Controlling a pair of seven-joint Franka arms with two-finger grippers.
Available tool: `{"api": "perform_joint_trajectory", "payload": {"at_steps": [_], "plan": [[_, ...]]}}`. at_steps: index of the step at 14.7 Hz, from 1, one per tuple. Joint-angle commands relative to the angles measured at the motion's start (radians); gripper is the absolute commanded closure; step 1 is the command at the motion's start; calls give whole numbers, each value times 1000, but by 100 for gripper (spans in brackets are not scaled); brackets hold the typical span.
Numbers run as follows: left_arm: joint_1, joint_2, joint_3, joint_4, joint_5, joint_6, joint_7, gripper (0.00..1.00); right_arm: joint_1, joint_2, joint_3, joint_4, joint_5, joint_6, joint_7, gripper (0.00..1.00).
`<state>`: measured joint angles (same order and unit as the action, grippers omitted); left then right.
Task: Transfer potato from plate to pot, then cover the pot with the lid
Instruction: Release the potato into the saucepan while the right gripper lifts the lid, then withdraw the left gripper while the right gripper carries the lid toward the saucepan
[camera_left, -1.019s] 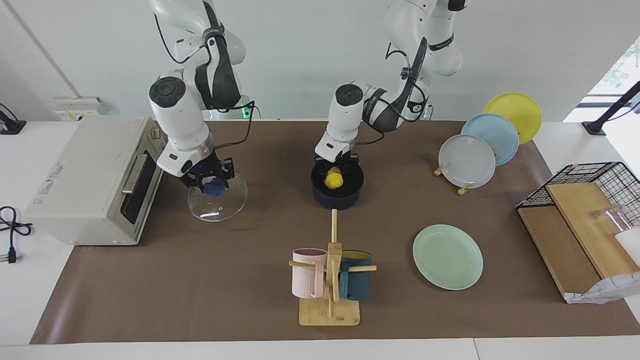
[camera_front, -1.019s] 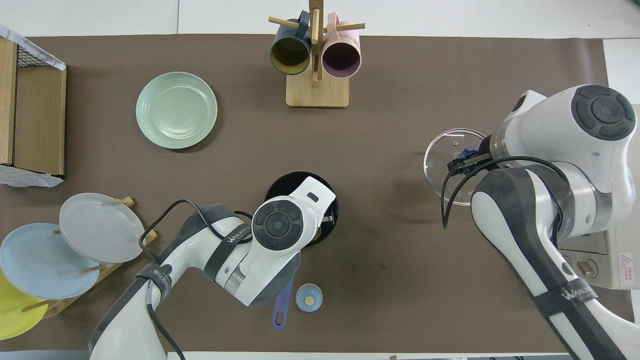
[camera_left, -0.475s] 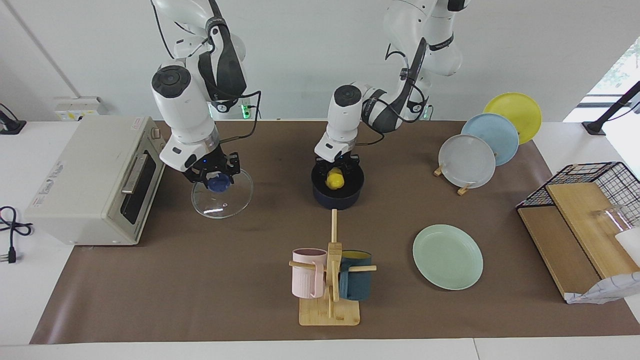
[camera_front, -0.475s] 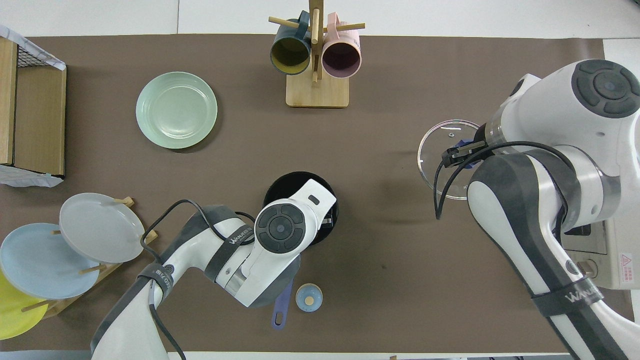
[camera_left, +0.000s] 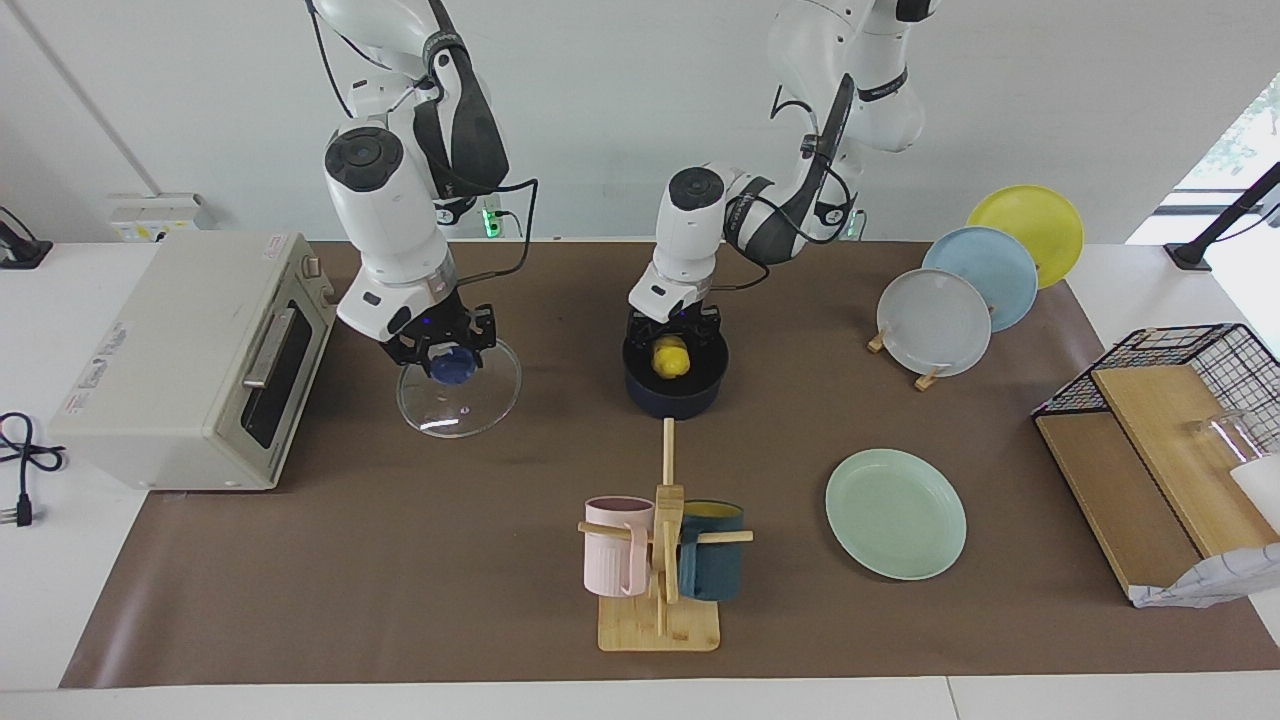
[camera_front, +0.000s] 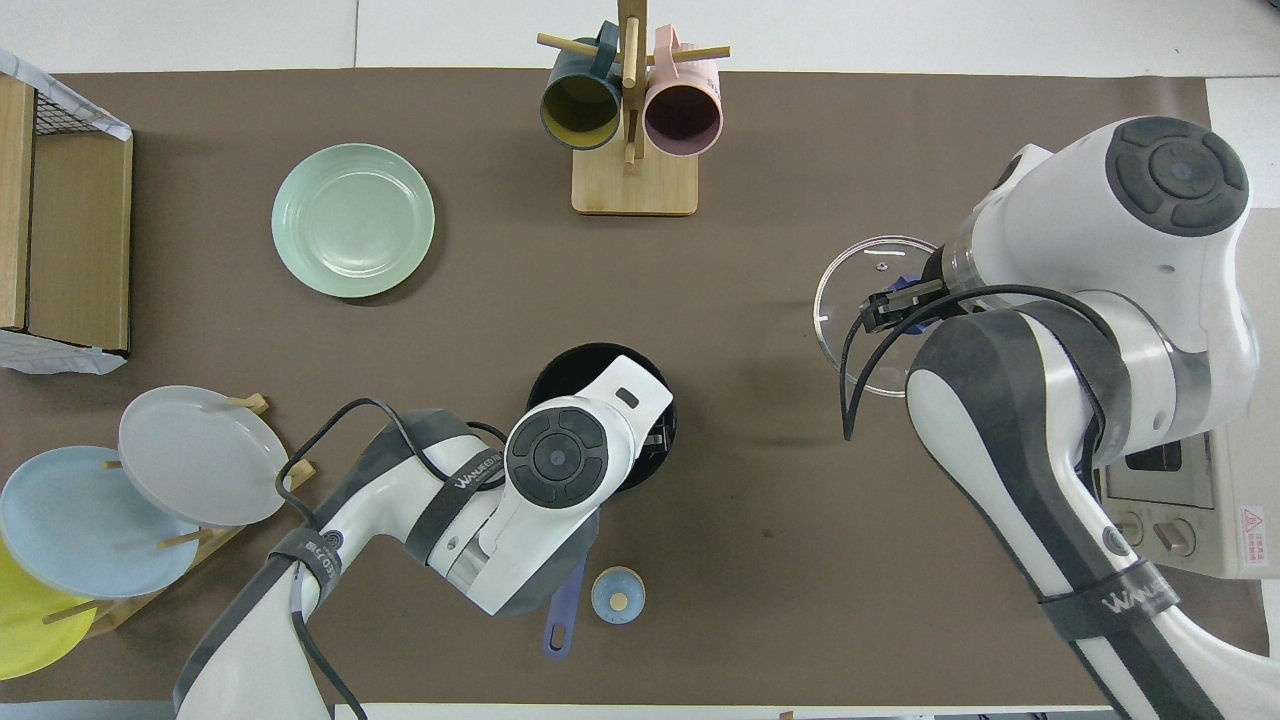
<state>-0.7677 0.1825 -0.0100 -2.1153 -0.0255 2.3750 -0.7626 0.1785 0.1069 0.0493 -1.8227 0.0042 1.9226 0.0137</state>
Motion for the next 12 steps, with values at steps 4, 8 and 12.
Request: {"api": "perform_joint_trajectory", "payload": {"at_steps": [4,8,12], "plan": [[128,-110,15,202,0,-328,107,0,50,30,1,69,2,-14,93,100],[287,-199,21,354,-19,-545,267,0,123,53,1,109,-3,-16,185,100],[485,-236,22,446,-13,-703,518,0,277,141,3,279,-27,-68,469,100]]}}
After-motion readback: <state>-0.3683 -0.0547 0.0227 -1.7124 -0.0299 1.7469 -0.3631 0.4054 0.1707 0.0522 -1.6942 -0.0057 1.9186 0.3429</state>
